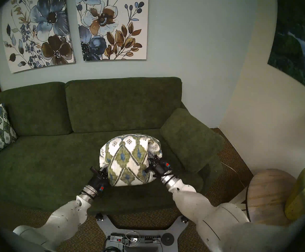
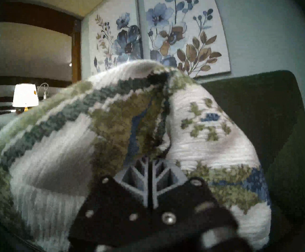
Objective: Fluff a cushion
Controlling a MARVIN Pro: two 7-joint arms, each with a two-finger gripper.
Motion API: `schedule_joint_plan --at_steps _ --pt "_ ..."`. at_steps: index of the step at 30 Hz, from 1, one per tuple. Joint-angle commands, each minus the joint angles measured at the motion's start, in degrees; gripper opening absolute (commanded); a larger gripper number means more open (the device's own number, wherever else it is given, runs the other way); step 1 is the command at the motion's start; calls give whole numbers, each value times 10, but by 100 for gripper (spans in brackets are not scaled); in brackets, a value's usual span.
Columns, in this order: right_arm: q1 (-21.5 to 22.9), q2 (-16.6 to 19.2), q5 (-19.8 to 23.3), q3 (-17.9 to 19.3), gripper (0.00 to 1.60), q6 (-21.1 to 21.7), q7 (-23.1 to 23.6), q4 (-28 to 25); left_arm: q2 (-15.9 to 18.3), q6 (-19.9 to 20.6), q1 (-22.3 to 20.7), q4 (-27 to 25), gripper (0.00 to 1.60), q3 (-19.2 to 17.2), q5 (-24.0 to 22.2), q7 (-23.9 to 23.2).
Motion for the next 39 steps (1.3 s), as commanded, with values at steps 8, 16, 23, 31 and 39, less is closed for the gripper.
schedule_joint_plan --at_steps 8,16,23,31,39 --pt "98 -10 10 28 0 1 14 -111 30 -2 -78 -112 0 -21 25 47" --pt "131 -4 13 47 0 1 22 -159 54 2 -95 -160 0 -40 40 65" --pt "149 2 14 64 0 1 31 -197 68 3 -104 -200 0 -51 55 80" --pt "156 3 11 77 0 1 37 -244 85 5 -110 -252 0 -63 75 96" --pt "108 14 -2 79 0 1 49 -270 109 24 -76 -275 0 -64 118 111"
